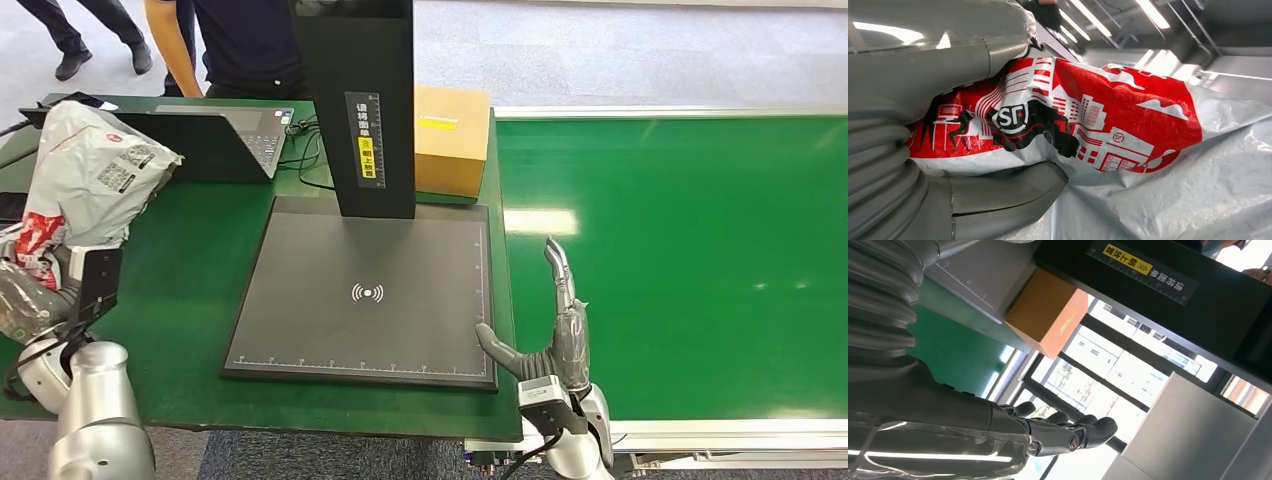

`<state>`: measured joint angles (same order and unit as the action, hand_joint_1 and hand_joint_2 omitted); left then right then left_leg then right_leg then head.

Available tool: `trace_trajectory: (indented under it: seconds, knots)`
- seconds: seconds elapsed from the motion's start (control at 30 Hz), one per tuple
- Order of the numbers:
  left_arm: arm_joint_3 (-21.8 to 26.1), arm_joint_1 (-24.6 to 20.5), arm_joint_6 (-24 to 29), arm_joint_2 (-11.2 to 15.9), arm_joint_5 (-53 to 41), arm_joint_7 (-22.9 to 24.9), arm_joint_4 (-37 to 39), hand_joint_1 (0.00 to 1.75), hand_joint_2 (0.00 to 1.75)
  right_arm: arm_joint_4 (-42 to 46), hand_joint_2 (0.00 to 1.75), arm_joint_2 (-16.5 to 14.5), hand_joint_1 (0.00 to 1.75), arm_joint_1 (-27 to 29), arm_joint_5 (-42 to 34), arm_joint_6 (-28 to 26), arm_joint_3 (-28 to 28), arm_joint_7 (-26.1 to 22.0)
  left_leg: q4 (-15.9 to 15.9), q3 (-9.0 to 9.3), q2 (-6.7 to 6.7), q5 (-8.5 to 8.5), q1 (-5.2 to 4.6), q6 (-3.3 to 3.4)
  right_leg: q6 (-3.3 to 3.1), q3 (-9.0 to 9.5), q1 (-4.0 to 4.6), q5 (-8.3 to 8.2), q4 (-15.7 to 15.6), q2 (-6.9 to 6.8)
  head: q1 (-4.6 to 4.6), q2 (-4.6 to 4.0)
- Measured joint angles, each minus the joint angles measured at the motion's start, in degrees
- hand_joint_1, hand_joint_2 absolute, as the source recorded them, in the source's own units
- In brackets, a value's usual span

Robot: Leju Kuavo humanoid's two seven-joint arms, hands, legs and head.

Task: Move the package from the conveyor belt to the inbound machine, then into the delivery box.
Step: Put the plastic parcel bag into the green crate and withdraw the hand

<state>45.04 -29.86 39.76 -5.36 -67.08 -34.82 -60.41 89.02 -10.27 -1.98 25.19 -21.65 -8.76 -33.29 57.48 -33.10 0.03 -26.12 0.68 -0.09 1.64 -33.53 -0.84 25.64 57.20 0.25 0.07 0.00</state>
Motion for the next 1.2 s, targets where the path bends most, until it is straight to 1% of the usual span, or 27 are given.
trace_trajectory:
  seconds: [0.1, 0.2, 0.33, 0.47, 0.53, 0.6, 0.67, 0.9, 1.07, 1.2]
  knots:
    - [5.7, -1.3, 0.0, -0.3, -5.0, 1.2, 0.3, 1.75, 1.75, 0.0, 1.75, 0.0, 0.00, 0.0, -0.1, -0.1, 0.0, 0.0, 0.0, 0.00, 0.01, 0.00, 0.00, 0.00, 0.00, 0.00, 0.00, 0.00, 0.0, 0.00, 0.00, 0.00]
    - [9.8, -1.9, 0.0, -0.4, -8.9, 3.5, 0.6, 1.75, 1.75, 0.0, 1.75, 0.0, 0.00, 0.0, -0.1, -0.4, -0.1, 0.0, 0.0, 0.00, 0.02, 0.00, 0.00, 0.00, 0.00, 0.00, 0.00, 0.00, 0.0, 0.00, 0.00, 0.00]
    - [12.7, -2.1, 0.0, -0.4, -12.0, 6.9, 1.3, 1.75, 1.75, 0.0, 1.75, 0.0, 0.00, 0.1, -0.2, -0.7, -0.1, 0.0, 0.0, 0.00, 0.02, 0.00, 0.00, 0.00, 0.00, 0.00, 0.00, 0.00, 0.0, -0.01, -0.01, 0.00]
    - [13.6, -2.1, 0.0, -0.3, -14.5, 11.5, 2.1, 1.75, 1.75, 0.0, 1.75, 0.0, 0.00, 0.1, -0.4, -0.7, -0.1, 0.0, 0.0, -0.01, 0.01, 0.00, 0.00, 0.00, 0.00, 0.01, 0.00, 0.00, 0.0, -0.01, 0.01, 0.00]
    - [13.6, -2.1, 0.0, -0.2, -14.8, 13.4, 2.6, 0.97, 1.75, -0.1, 1.75, 0.0, 0.00, 0.1, -0.5, -0.7, -0.1, 0.0, 0.0, -0.01, 0.01, 0.00, 0.00, 0.00, 0.00, 0.01, 0.00, 0.00, 0.0, -0.01, 0.01, 0.00]
    - [13.3, -2.1, 0.0, 0.0, -14.4, 14.9, 3.6, 0.10, 1.75, -0.2, 1.75, 0.0, 0.00, 0.1, -0.6, -0.7, -0.1, 0.0, 0.0, -0.01, 0.00, 0.00, 0.00, 0.00, 0.00, 0.01, 0.00, 0.00, 0.0, -0.02, 0.00, 0.00]
    - [12.8, -2.1, 0.0, 0.4, -13.8, 15.9, 4.7, 0.00, 1.75, -0.3, 1.75, 0.0, 0.00, 0.0, -0.8, -0.8, -0.1, 0.0, 0.0, 0.00, 0.00, 0.00, 0.00, 0.00, 0.00, 0.01, 0.00, 0.00, 0.0, -0.02, -0.01, 0.00]
    - [10.6, -2.3, 0.1, 1.7, -10.7, 17.0, 8.7, 0.00, 1.75, -0.8, 1.75, 0.0, 0.00, 0.0, -1.2, -1.1, -0.3, -0.2, 0.0, 0.02, -0.01, 0.00, 0.00, 0.00, 0.00, 0.02, 0.00, 0.00, 0.0, -0.02, 0.01, 0.00]
    - [8.4, -4.1, 0.0, 4.0, 0.7, 12.5, 17.4, 0.00, 1.75, -1.1, 1.75, 0.0, 0.00, -0.1, -1.7, -1.3, -0.4, -0.5, 0.0, 0.04, -0.05, 0.01, 0.00, -0.01, -0.01, 0.06, 0.00, 0.00, 0.0, -0.06, -0.01, 0.00]
    - [6.0, -4.9, -2.8, 5.3, 7.9, 9.7, 22.3, 0.00, 1.75, -1.2, 1.75, 0.0, 0.00, -0.1, -1.9, -1.4, -0.4, -0.7, 0.0, 0.05, -0.05, 0.02, 0.00, -0.02, -0.02, 0.07, 0.00, -0.01, 0.0, -0.05, 0.00, 0.00]
